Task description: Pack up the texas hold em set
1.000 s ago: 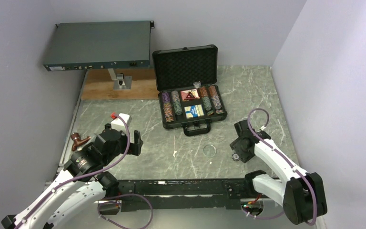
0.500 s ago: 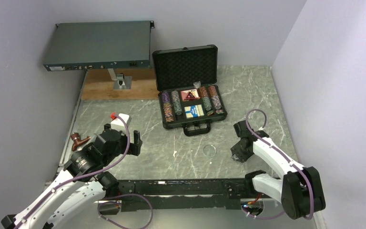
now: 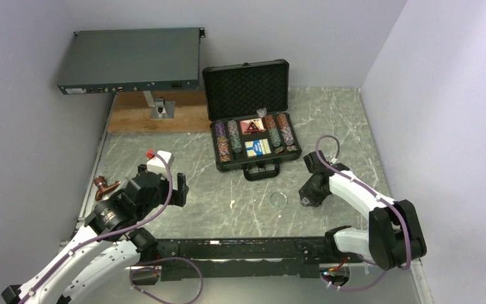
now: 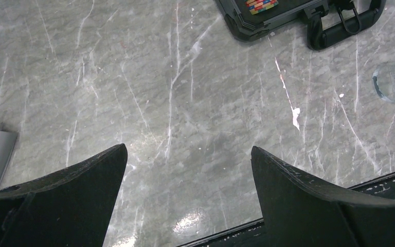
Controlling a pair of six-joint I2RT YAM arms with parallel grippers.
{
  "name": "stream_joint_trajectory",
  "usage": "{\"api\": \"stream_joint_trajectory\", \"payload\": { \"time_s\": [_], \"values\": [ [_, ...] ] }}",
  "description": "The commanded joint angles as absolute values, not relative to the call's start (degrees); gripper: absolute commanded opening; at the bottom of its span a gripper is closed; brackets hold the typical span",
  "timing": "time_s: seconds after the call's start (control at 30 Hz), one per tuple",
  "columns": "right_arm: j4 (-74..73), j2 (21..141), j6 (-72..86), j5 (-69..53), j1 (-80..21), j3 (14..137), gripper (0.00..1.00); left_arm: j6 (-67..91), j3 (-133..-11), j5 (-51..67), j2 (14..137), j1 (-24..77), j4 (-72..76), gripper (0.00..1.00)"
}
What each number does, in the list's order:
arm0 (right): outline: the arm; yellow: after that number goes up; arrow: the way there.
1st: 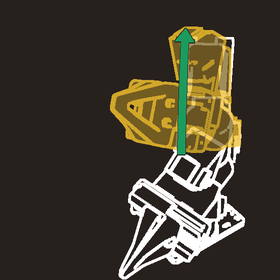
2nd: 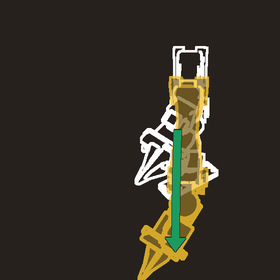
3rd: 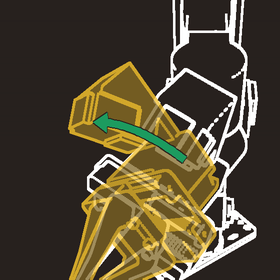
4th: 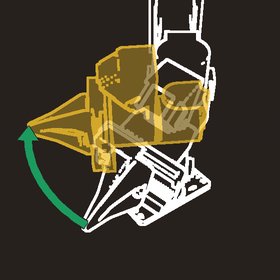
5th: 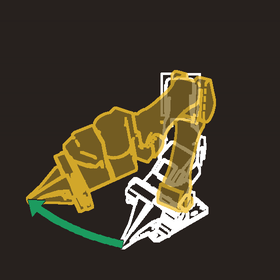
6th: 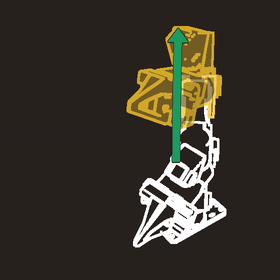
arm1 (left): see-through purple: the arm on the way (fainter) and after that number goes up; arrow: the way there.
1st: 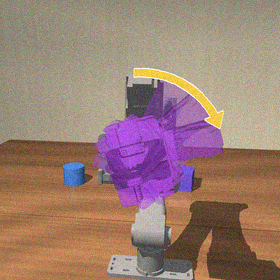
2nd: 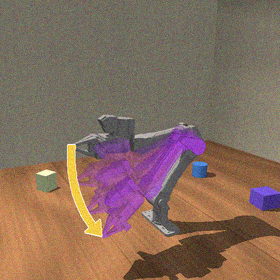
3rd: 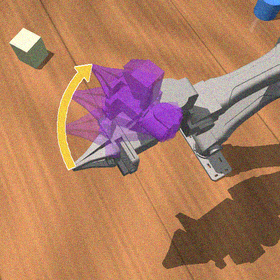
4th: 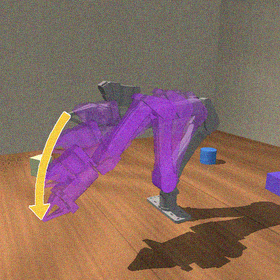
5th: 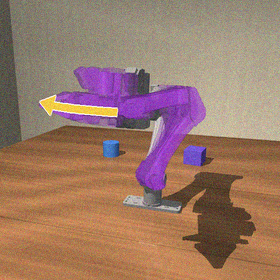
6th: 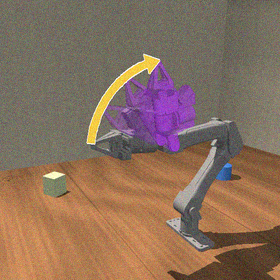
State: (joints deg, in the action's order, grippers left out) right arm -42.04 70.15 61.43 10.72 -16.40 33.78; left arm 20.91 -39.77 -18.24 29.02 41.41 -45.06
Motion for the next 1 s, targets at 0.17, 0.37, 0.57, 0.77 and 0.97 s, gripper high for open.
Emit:
{"api": "stream_joint_trajectory", "payload": {
  "time_s": [0.17,0.37,0.57,0.77,0.97],
  "values": [
    [-39.4,73.9,58.2,9.6,-27.1,44.7,0.00,22.1,-41.1,-19.7,29.5,41.7,-44.0,0.97],
    [-42.5,74.0,57.0,11.5,-29.0,51.3,0.00,22.3,-41.0,-19.8,29.3,41.6,-44.0,0.97],
    [-49.7,75.6,53.9,16.8,-28.8,59.2,0.10,20.7,-40.6,-16.6,30.5,41.6,-42.6,0.98],
    [-55.5,75.1,49.6,19.0,-20.5,66.7,0.70,18.4,-42.8,-5.1,41.7,42.1,-36.2,0.99],
    [-62.1,77.7,43.4,18.3,-11.3,85.0,0.82,14.9,-51.0,1.7,59.4,48.0,-27.1,0.99]
  ]
}}
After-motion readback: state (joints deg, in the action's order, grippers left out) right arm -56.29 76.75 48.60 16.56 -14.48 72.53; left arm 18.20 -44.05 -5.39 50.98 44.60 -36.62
